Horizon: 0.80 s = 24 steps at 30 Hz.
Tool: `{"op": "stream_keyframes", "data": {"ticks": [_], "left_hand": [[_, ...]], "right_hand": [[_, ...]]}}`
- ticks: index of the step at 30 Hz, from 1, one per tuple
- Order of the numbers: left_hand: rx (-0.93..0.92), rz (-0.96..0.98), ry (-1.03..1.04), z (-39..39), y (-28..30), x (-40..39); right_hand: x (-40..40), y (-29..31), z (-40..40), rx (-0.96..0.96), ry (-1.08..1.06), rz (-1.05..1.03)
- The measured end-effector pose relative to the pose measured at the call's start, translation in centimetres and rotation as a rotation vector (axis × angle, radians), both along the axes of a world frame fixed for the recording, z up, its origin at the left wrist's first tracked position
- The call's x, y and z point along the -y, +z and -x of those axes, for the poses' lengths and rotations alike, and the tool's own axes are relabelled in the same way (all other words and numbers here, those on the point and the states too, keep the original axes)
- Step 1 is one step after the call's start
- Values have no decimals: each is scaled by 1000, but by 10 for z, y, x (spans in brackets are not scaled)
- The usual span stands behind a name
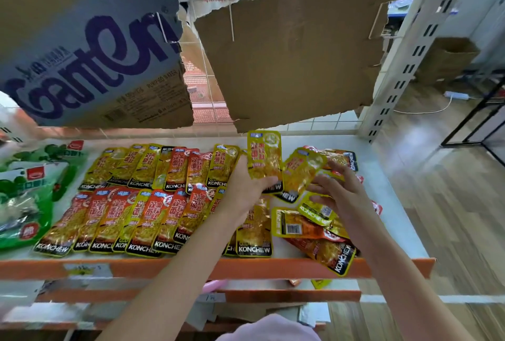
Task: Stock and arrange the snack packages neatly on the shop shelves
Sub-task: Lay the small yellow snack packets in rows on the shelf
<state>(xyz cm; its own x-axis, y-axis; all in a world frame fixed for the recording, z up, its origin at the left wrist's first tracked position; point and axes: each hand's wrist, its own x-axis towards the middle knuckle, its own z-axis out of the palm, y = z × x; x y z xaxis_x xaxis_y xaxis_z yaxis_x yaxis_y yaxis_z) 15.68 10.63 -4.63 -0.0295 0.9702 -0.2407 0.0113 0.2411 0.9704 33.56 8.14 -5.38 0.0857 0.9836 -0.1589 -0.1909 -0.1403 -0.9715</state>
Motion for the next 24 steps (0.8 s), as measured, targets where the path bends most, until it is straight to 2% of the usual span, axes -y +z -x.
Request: {"op": "stream_keyframes", "data": {"ticks": [2,4,7,9,11,14,16,18,20,21,24], "left_hand": [[-54,-46,79,-12,0,-19],[-155,-61,134,-24,-4,-36],[-469,-54,64,-33,-14,-47],[-681,-80,-71,-34,-23,-47],[-858,-165,-139,-31,-31,-43],[-1162,-294,-135,-23,-35,-39],[-1274,-409,-184,-19,-36,-35],[-1171,-474,-318,-17,-33,-26],[-972,-419,-511,-20,-28,-11],[-938,-394,-625,-23,-26,-3],[-1056,-375,-864,-29,-27,15]], "right_hand": [[0,-4,-7,111,-30,-2],[0,-9,-16,318,-70,-17],[1,-23,-33,878,-29,-72],[4,-33,-41,1091,42,-71],[8,-42,-47,1093,53,-69],[10,-47,-54,999,39,-99],[6,-48,-56,993,29,-106],[2,-47,-56,1004,25,-101],[2,-44,-56,1046,29,-102],[3,-42,-55,1081,38,-121],[9,-39,-50,1157,216,-230]]}}
